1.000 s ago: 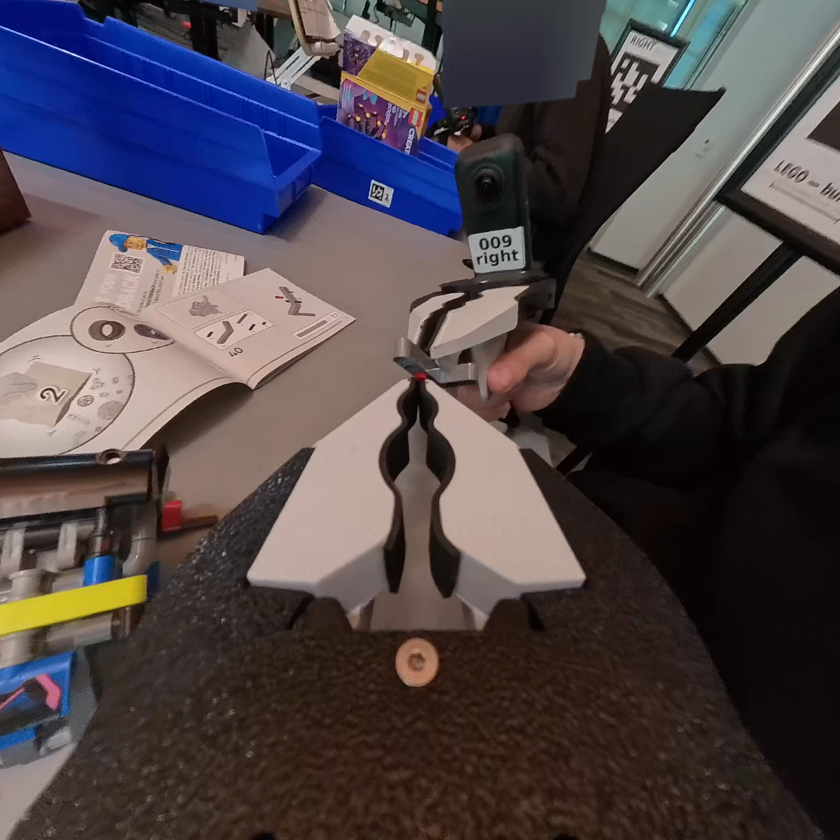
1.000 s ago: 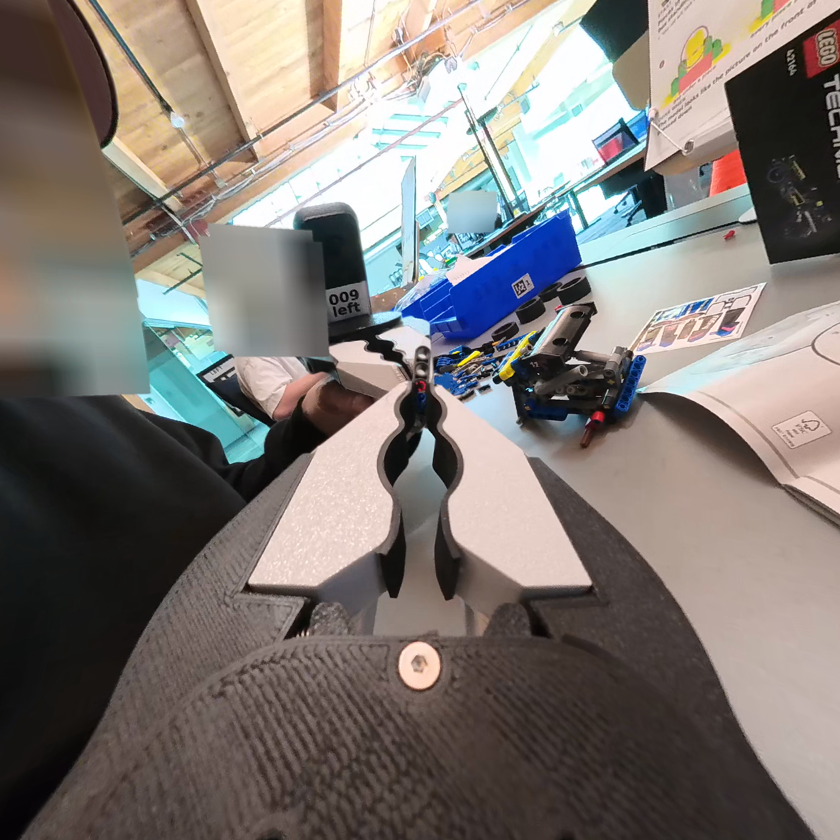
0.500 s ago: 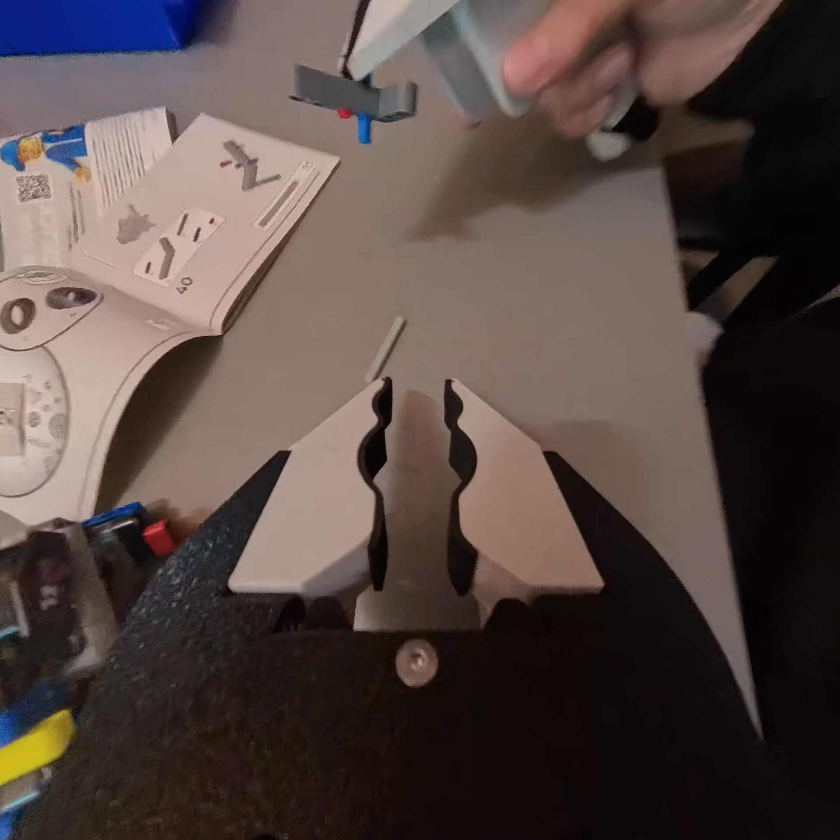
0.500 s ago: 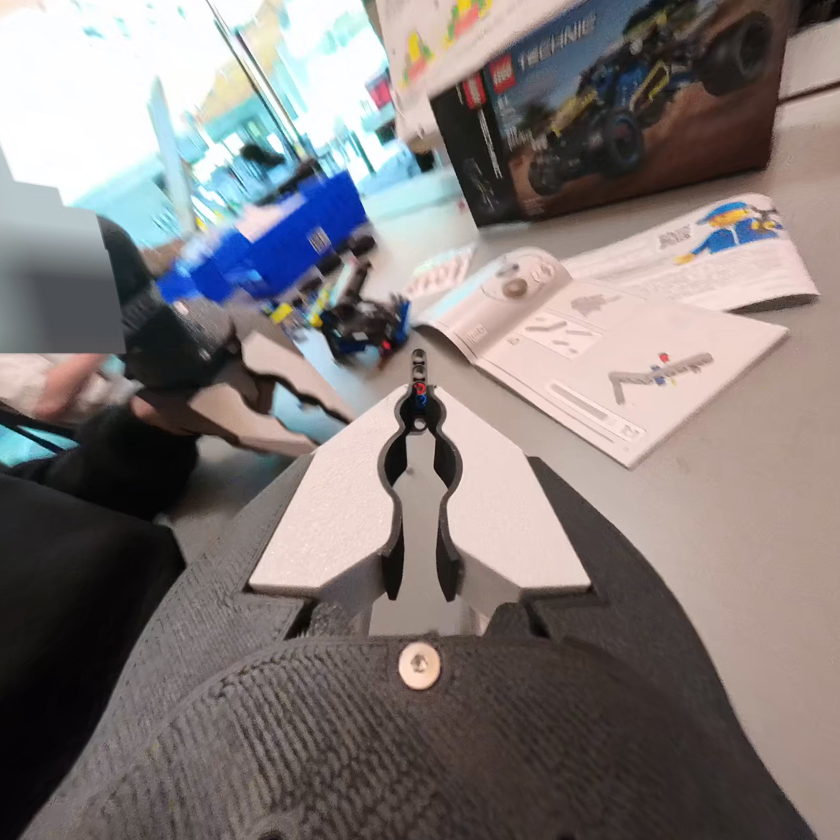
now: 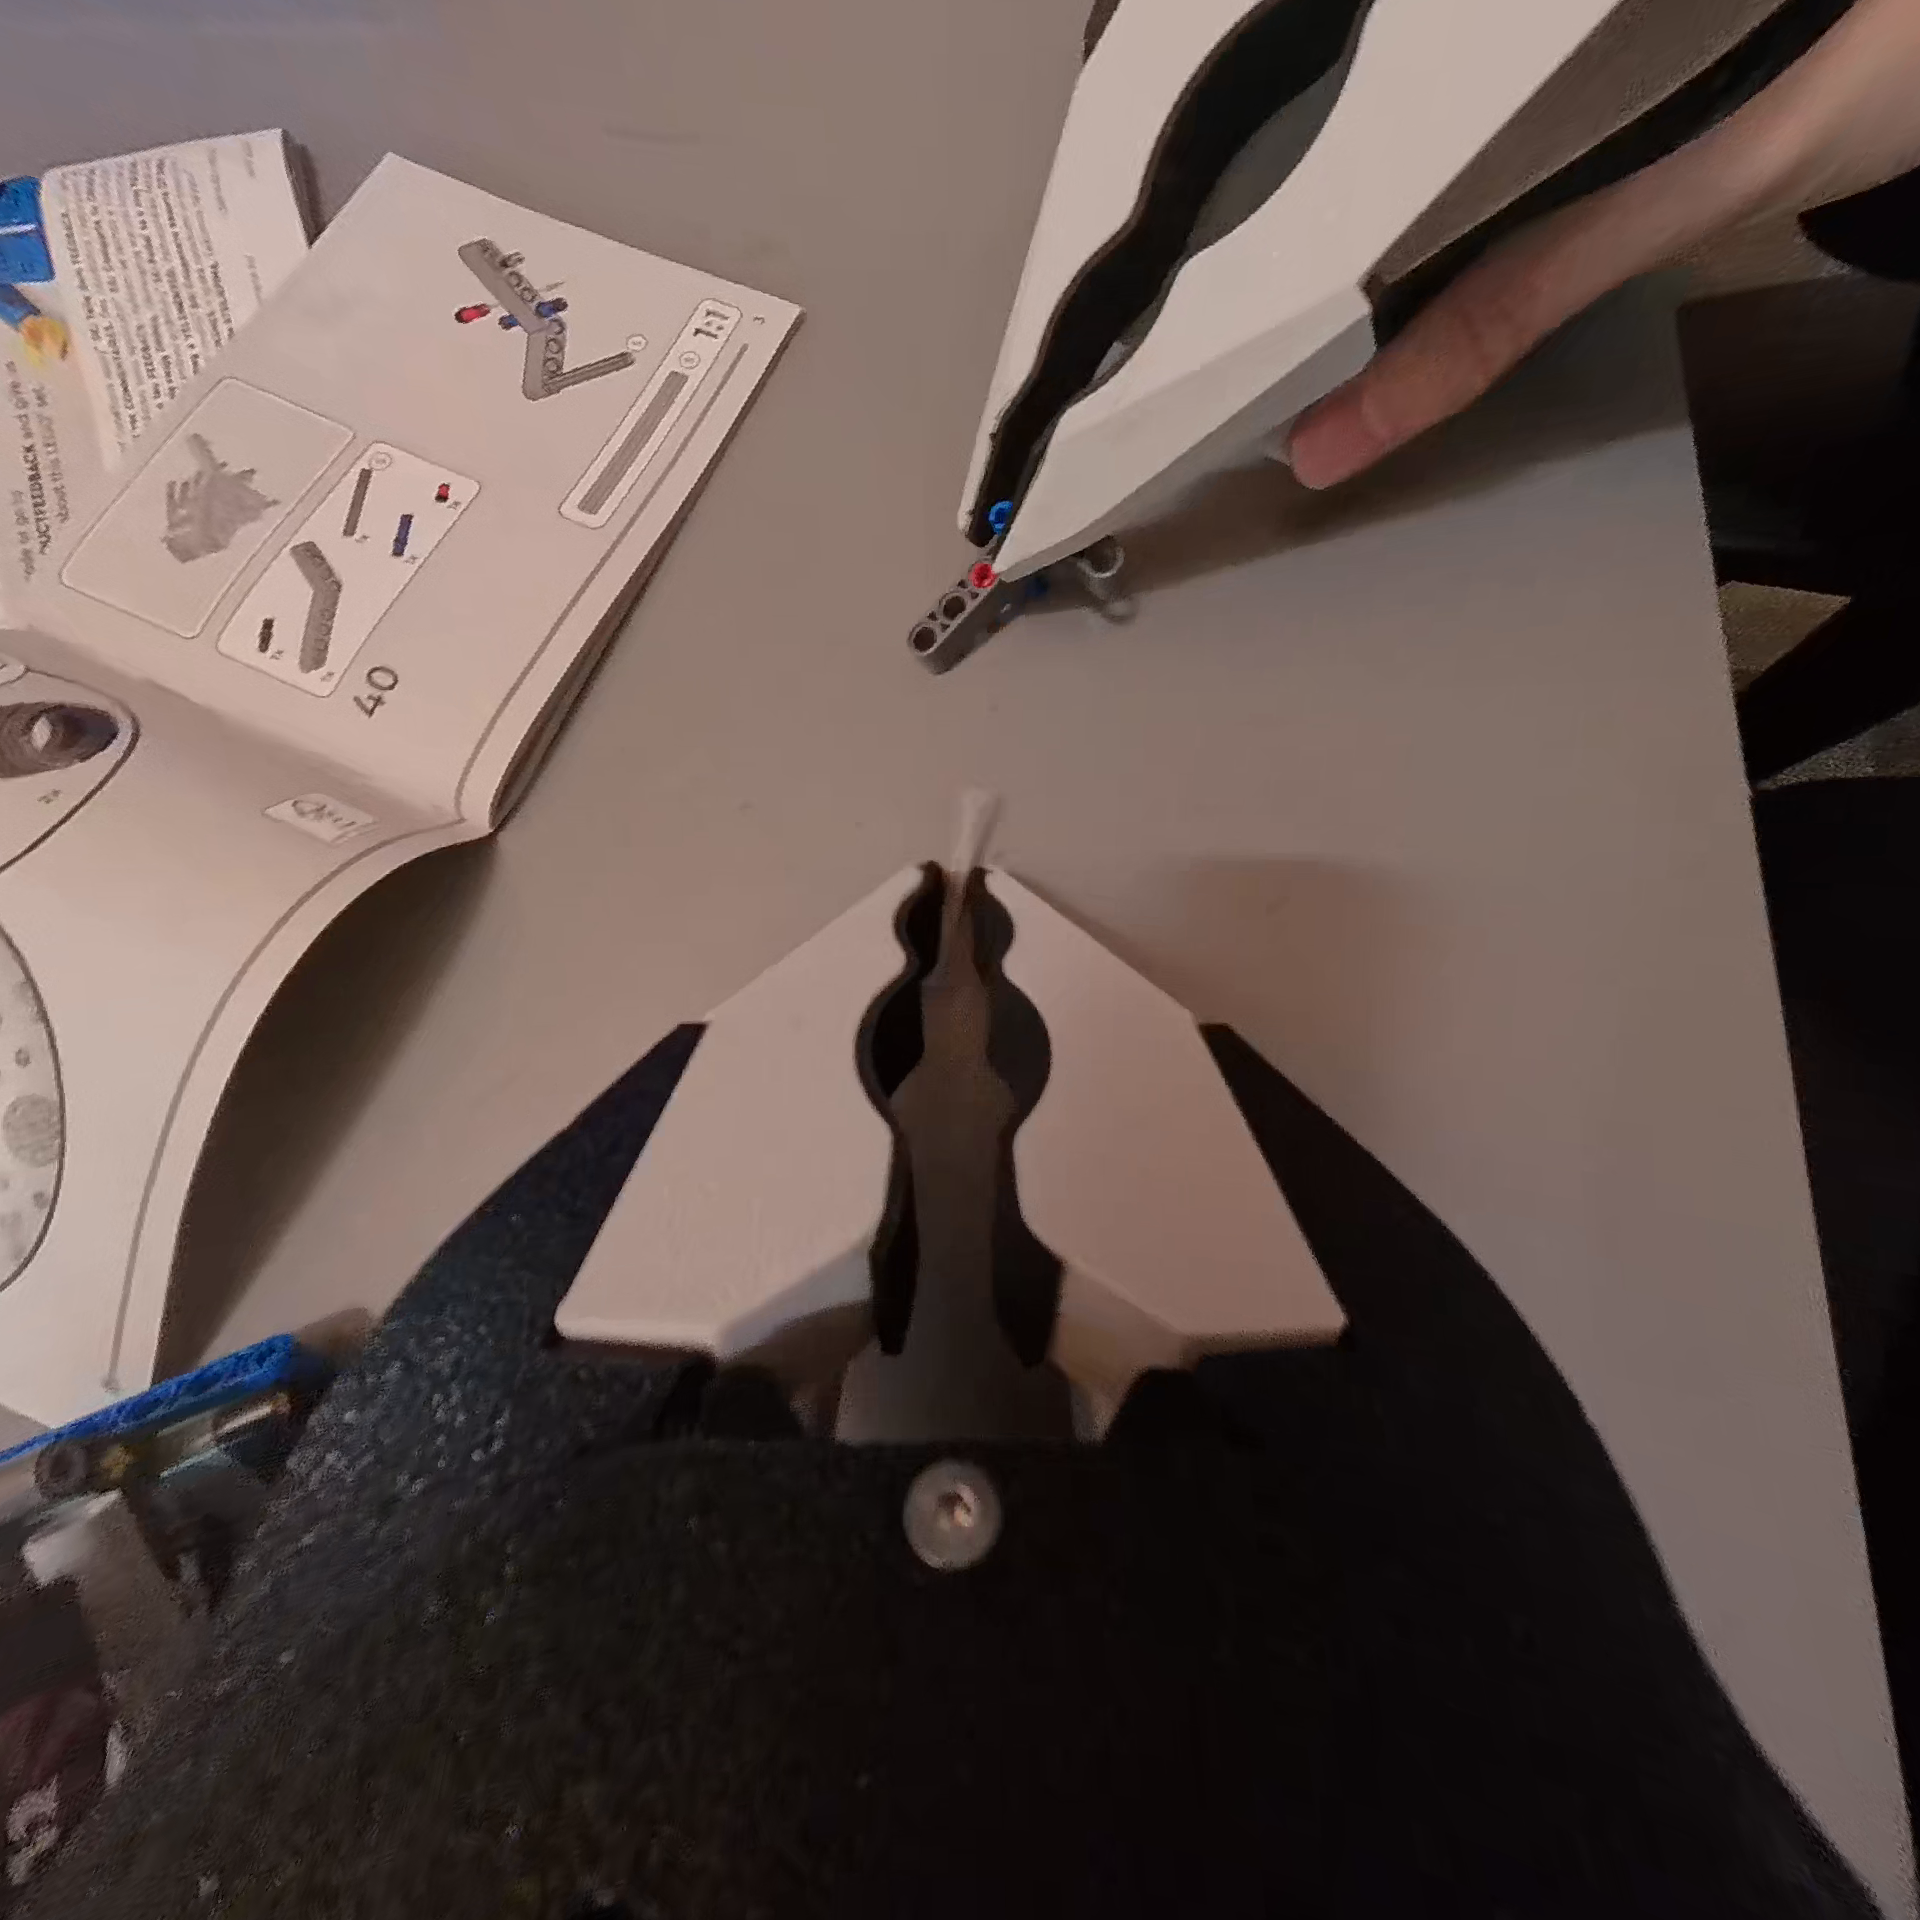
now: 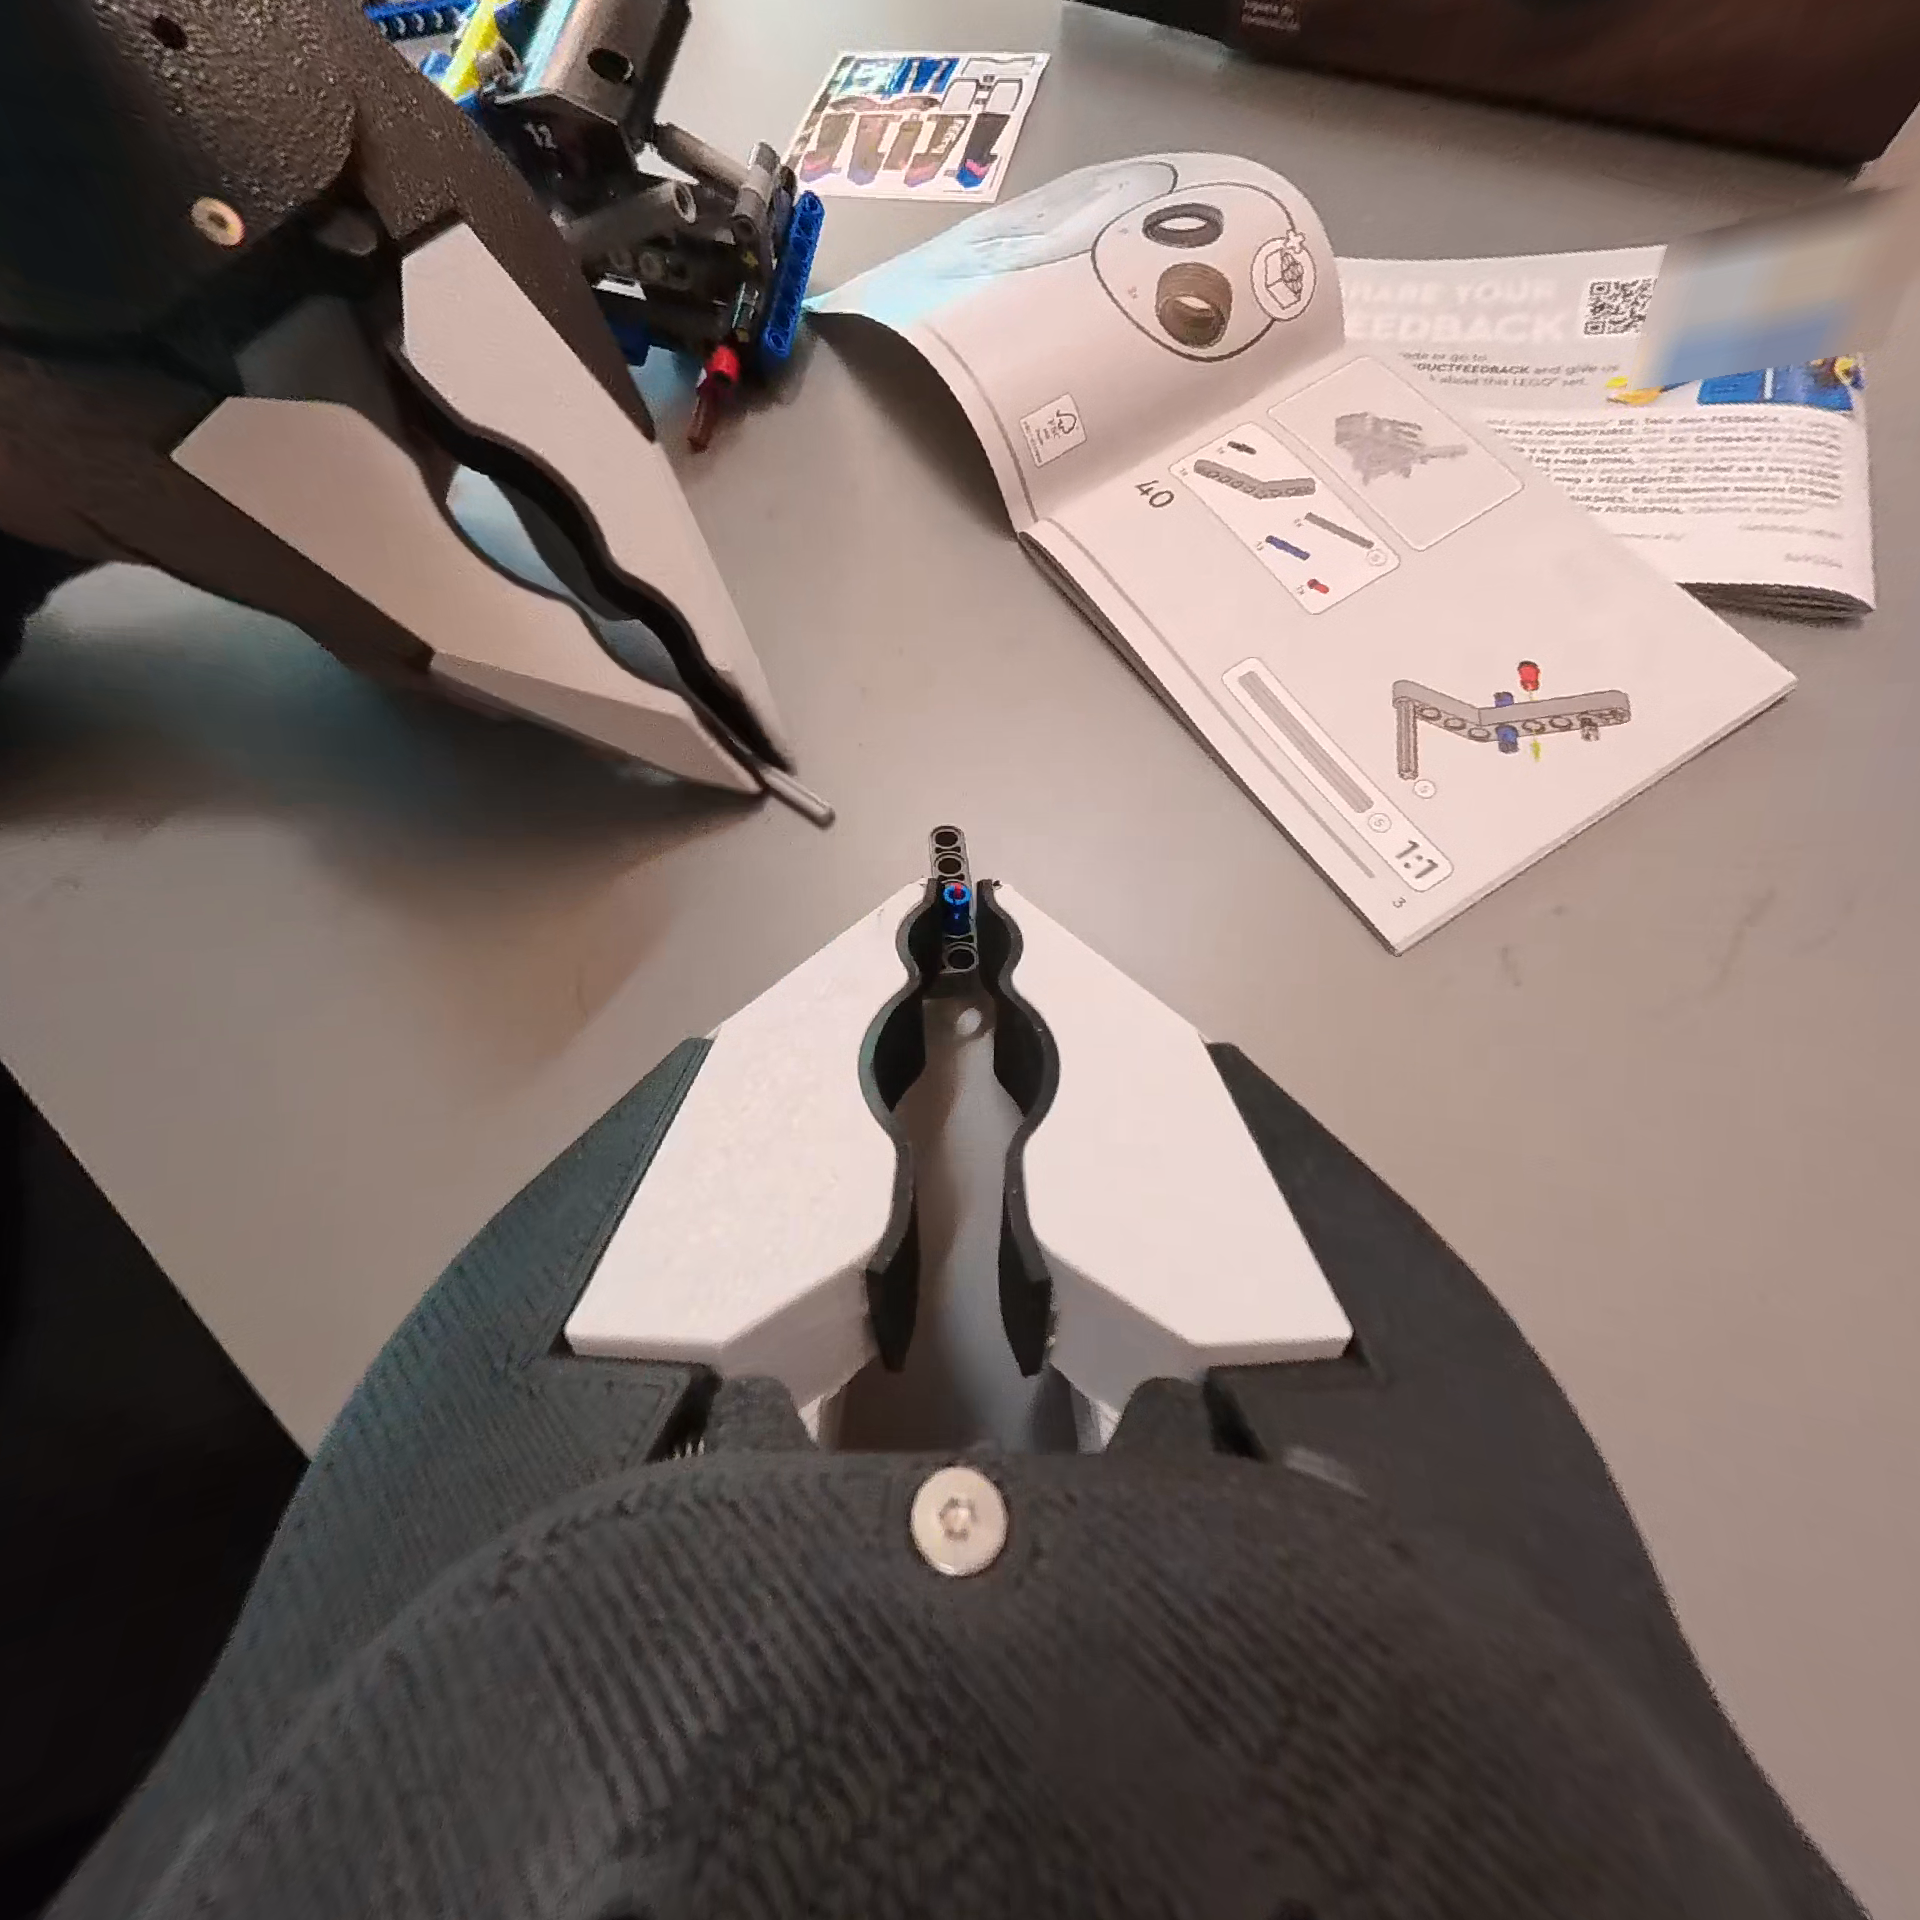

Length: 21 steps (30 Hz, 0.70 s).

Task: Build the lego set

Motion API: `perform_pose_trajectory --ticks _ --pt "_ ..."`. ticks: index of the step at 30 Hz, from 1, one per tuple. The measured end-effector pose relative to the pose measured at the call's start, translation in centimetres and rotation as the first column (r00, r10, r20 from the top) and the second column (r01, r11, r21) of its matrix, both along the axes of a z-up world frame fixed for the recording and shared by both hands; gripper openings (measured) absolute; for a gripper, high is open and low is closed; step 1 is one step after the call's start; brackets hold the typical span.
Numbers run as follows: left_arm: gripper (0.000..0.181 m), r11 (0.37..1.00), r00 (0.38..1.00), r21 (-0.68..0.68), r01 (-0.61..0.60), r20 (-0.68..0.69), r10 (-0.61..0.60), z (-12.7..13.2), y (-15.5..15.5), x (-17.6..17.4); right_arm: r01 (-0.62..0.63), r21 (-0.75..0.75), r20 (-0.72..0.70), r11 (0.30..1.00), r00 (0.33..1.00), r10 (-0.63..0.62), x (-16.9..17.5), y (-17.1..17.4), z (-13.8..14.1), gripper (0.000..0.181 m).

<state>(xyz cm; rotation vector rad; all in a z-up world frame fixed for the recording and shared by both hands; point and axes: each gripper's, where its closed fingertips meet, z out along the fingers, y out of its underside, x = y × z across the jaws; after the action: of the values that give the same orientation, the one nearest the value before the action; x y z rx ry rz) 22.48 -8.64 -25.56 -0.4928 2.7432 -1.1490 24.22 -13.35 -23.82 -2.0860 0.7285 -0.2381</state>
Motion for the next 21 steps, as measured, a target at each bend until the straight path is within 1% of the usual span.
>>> perform_pose_trajectory --ticks 3,5,7,9,11,14,17,21 --pt "0.001 0.999 0.999 -0.032 -0.018 -0.029 0.017 0.0 0.2 -0.2 -0.011 0.006 -0.014 1.0 1.0 0.011 -0.2 0.5 -0.1 0.006" --pt "0.001 0.999 1.0 -0.029 -0.018 -0.024 0.018 0.0 0.4 -0.4 -0.022 0.0 -0.007 1.0 1.0 0.022 -0.4 0.8 0.0 0.008" --pt "0.001 1.0 1.0 -0.01 -0.021 -0.006 0.021 0.0 0.7 -0.5 -0.051 -0.007 -0.005 0.999 0.999 0.051 -0.9 0.8 0.2 0.017" --pt "0.001 1.0 1.0 -0.004 -0.016 0.004 0.016 0.0 1.0 -0.9 -0.061 -0.033 0.016 0.998 0.998 0.061 -1.2 -0.1 1.0 0.024" --pt "0.001 1.0 1.0 -0.012 -0.011 -0.001 0.01 0.0 1.2 -1.3 -0.096 -0.064 0.037 0.993 0.994 0.099 -1.7 -1.0 1.4 0.03" --pt "0.001 0.999 1.0 -0.038 -0.008 -0.027 0.007 0.0 1.3 -1.7 -0.131 -0.052 0.005 0.99 0.991 0.131 -2.3 -1.6 1.0 0.041" --pt "0.001 0.999 0.999 -0.041 -0.005 -0.035 0.003 0.1 1.4 -1.8 -0.168 -0.024 -0.003 0.986 0.986 0.168 -2.7 -0.9 0.6 0.036" --pt "0.001 0.999 1.0 -0.033 -0.006 -0.026 0.005 0.1 1.6 -2.0 -0.199 -0.103 0.053 0.974 0.977 0.206 -2.7 -0.2 0.1 0.035"
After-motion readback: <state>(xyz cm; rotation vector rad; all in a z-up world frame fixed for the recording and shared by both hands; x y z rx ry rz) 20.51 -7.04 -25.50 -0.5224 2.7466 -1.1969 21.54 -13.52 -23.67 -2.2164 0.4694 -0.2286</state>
